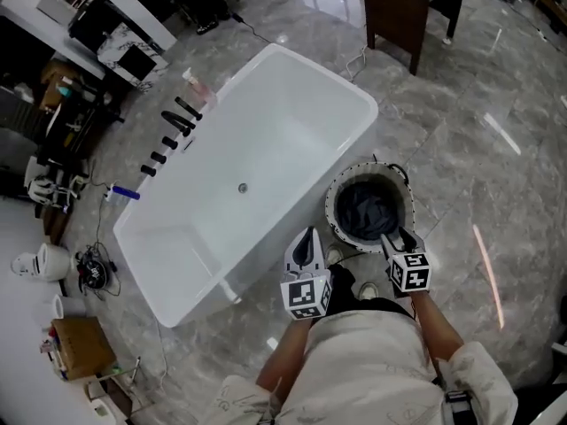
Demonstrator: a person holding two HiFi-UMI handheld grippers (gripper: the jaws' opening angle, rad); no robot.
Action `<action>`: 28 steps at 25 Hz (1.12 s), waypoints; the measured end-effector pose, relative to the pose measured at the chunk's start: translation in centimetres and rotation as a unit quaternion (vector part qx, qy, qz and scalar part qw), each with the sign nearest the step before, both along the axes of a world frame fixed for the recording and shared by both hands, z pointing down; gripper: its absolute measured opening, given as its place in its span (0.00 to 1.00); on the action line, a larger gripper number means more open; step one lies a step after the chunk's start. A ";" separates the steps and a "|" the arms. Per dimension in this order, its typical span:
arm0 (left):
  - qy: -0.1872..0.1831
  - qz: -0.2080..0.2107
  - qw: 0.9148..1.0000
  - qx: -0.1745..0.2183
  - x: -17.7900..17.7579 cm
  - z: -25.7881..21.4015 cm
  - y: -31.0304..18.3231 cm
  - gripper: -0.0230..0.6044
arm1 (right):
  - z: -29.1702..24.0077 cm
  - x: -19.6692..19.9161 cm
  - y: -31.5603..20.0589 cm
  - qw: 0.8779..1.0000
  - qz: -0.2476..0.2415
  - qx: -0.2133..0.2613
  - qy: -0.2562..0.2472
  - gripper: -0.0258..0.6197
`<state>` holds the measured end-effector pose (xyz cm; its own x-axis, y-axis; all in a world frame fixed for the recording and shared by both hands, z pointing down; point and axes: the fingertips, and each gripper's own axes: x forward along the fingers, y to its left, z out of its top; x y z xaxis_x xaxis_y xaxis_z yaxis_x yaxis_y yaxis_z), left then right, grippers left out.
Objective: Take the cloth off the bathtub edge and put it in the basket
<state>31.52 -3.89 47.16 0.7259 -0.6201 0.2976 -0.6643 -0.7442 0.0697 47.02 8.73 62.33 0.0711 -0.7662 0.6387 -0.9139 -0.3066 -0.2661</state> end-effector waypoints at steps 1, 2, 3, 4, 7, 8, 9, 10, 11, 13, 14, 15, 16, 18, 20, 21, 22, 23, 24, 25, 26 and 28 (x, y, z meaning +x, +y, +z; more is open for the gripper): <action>0.005 -0.005 1.000 0.006 -0.4 -0.9 0.3 0.03 | -1.5 0.3 0.1 1.000 -0.009 0.013 0.013 0.36; 0.011 -0.009 1.000 0.012 -0.6 -1.9 0.7 0.03 | -3.1 0.7 0.2 0.999 -0.018 0.026 0.029 0.36; 0.017 -0.013 1.000 0.020 -0.9 -3.0 1.0 0.03 | -4.7 1.1 0.1 0.998 -0.024 0.041 0.046 0.36; 0.023 -0.017 0.999 0.029 -1.2 -4.0 1.1 0.03 | -6.4 1.6 0.0 0.996 -0.028 0.057 0.062 0.36; 0.033 -0.028 0.998 0.054 -2.4 -6.9 1.5 0.03 | -11.7 2.2 -0.3 0.989 -0.024 0.108 0.093 0.36; 0.037 -0.032 0.997 0.059 -2.9 -7.9 1.8 0.03 | -13.5 2.2 -0.2 0.987 -0.021 0.124 0.100 0.36; 0.044 -0.036 0.996 0.063 -3.4 -8.8 2.0 0.03 | -15.4 2.1 -0.1 0.984 -0.018 0.140 0.109 0.36; 0.053 -0.038 0.996 0.066 -3.7 -9.9 2.3 0.03 | -17.3 1.9 0.0 0.981 -0.017 0.156 0.118 0.36; 0.062 -0.040 0.995 0.070 -4.0 -11.0 2.6 0.03 | -19.2 1.8 0.0 0.976 -0.018 0.172 0.129 0.36; 0.072 -0.040 0.993 0.084 -4.2 -13.0 3.1 0.03 | -22.9 1.6 0.0 0.967 -0.025 0.205 0.150 0.36; 0.075 -0.040 0.992 0.092 -4.4 -13.8 3.4 0.03 | -24.5 1.4 0.0 0.962 -0.029 0.221 0.159 0.36; 0.078 -0.040 0.991 0.101 -4.6 -14.7 3.6 0.03 | -26.0 1.1 0.0 0.957 -0.032 0.235 0.167 0.36; 0.080 -0.041 0.990 0.111 -4.9 -15.6 3.7 0.03 | -27.6 0.8 0.0 0.952 -0.036 0.248 0.175 0.36; 0.084 -0.045 0.987 0.132 -5.4 -17.4 4.0 0.03 | -30.4 0.2 0.1 0.942 -0.044 0.269 0.194 0.36; 0.093 -0.047 0.984 0.146 -5.5 -18.9 4.3 0.03 | -32.6 -0.2 0.4 0.932 -0.051 0.284 0.219 0.36; 0.097 -0.047 0.982 0.154 -5.5 -19.6 4.5 0.03 | -33.5 -0.4 0.6 0.926 -0.054 0.292 0.231 0.36; 0.098 -0.045 0.981 0.163 -5.5 -20.3 4.7 0.03 | -34.4 -0.7 0.7 0.921 -0.056 0.301 0.241 0.36; 0.099 -0.043 0.979 0.174 -5.5 -20.9 4.8 0.03 | -35.1 -1.0 0.8 0.917 -0.057 0.308 0.247 0.35; 0.098 -0.041 0.977 0.183 -5.5 -21.5 4.9 0.03 | -35.7 -1.3 0.8 0.914 -0.057 0.315 0.250 0.34; 0.098 -0.039 0.976 0.192 -5.4 -21.9 5.1 0.03 | -36.1 -1.5 0.8 0.911 -0.058 0.321 0.253 0.34; 0.100 -0.038 0.974 0.198 -5.4 -22.3 5.2 0.03 | -36.4 -1.6 0.9 0.908 -0.057 0.327 0.256 0.33; 0.105 -0.035 0.972 0.207 -5.2 -23.1 5.5 0.03 | -37.0 -1.5 1.1 0.903 -0.048 0.337 0.262 0.30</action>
